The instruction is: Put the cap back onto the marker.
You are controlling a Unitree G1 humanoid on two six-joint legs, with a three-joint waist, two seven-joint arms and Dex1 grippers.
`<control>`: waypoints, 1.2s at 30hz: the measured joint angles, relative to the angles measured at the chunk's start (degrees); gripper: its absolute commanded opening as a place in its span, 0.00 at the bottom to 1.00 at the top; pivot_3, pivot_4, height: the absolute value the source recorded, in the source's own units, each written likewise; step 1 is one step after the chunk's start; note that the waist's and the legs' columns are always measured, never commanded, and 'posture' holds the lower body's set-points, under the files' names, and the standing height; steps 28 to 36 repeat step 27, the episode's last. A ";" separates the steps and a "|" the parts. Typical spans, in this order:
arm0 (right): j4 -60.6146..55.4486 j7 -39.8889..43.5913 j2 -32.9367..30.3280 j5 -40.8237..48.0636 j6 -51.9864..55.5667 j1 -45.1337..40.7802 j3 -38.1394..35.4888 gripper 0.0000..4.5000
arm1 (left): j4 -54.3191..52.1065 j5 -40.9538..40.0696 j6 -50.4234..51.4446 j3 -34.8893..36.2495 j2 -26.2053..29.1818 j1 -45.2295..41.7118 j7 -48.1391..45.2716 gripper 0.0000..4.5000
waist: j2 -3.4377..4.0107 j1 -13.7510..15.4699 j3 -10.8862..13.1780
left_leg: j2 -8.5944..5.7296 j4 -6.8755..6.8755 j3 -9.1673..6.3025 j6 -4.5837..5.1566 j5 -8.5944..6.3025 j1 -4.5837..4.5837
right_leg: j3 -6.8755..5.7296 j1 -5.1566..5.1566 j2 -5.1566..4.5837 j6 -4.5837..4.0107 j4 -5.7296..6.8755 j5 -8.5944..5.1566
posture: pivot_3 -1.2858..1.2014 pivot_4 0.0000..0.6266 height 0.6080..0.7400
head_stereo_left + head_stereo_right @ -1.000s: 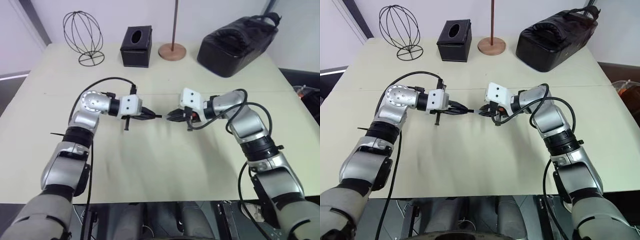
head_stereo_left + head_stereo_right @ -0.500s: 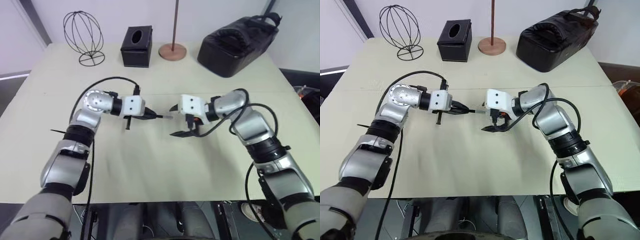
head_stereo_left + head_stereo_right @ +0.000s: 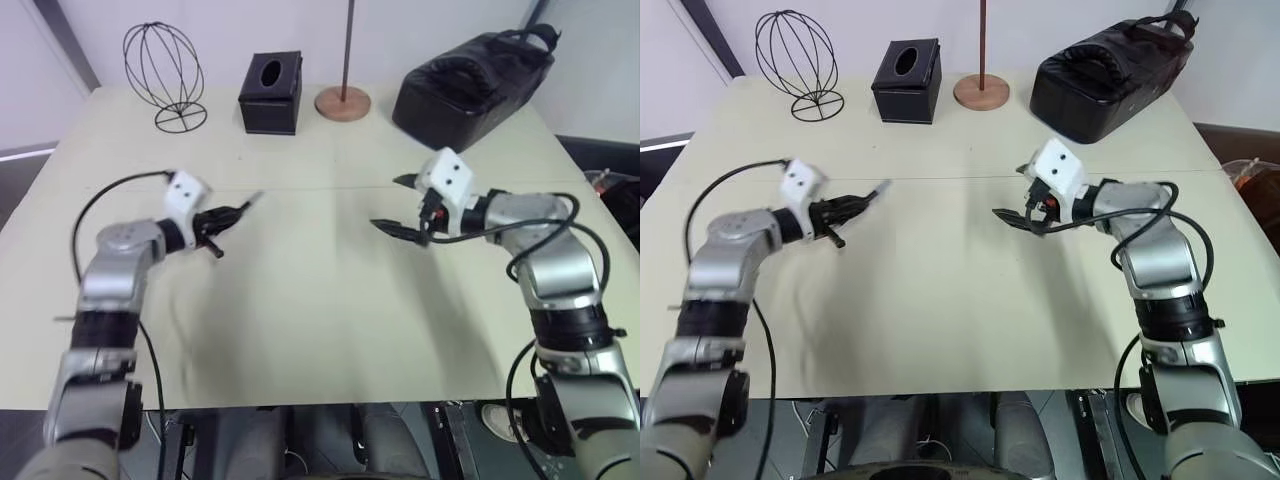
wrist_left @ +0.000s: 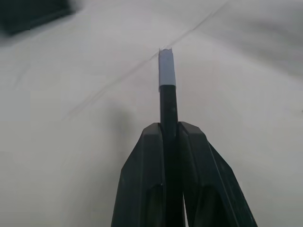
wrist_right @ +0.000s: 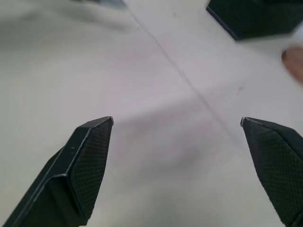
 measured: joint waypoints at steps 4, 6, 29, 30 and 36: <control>-1.26 -3.18 1.72 1.69 0.54 0.30 -0.25 0.99 | -8.97 -2.30 7.12 3.75 -4.28 2.89 9.85 0.00 | -0.07 0.53 -0.04 | -0.02 0.07 -0.13 -0.12 0.07 0.07 | -0.09 0.09 0.00 -0.05 0.13 0.05 | 0.52 0.24 1.00; -1.14 -4.17 2.35 2.09 0.13 0.23 -0.05 1.00 | -10.34 -2.31 7.44 3.99 -4.87 3.73 12.80 0.22 | -0.07 0.33 -0.06 | -0.03 0.07 -0.10 -0.13 0.07 0.12 | -0.08 0.13 0.01 -0.06 0.13 0.05 | 0.52 0.24 1.00; 3.65 -8.65 2.52 2.68 -3.52 1.51 0.65 1.00 | -0.77 -8.29 -10.87 12.64 8.12 6.70 7.64 0.99 | 0.11 -0.05 -0.17 | -0.01 -0.15 0.04 -0.14 0.08 0.16 | -0.03 0.06 -0.01 -0.09 -0.04 0.06 | 0.52 0.24 1.00; 3.65 -8.65 2.52 2.68 -3.52 1.51 0.65 1.00 | -0.77 -8.29 -10.87 12.64 8.12 6.70 7.64 0.99 | 0.11 -0.05 -0.17 | -0.01 -0.15 0.04 -0.14 0.08 0.16 | -0.03 0.06 -0.01 -0.09 -0.04 0.06 | 0.52 0.24 1.00; 3.65 -8.65 2.52 2.68 -3.52 1.51 0.65 1.00 | -0.77 -8.29 -10.87 12.64 8.12 6.70 7.64 0.99 | 0.11 -0.05 -0.17 | -0.01 -0.15 0.04 -0.14 0.08 0.16 | -0.03 0.06 -0.01 -0.09 -0.04 0.06 | 0.52 0.24 1.00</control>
